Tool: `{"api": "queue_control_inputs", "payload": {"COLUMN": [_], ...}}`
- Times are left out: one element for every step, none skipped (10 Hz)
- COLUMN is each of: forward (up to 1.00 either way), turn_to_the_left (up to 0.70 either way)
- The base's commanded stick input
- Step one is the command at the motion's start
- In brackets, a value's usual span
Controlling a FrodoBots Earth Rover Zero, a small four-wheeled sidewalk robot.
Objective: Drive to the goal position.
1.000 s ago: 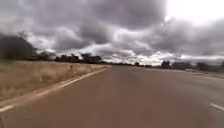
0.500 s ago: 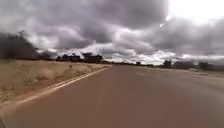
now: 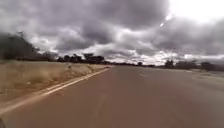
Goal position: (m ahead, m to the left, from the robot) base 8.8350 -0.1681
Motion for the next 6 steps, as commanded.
{"api": "queue_control_inputs", "payload": {"forward": [0.85,0.85,0.85,0.85,0.85,0.85], "turn_to_the_left": [0.04,-0.2,-0.3,-0.3,-0.3,0.04]}}
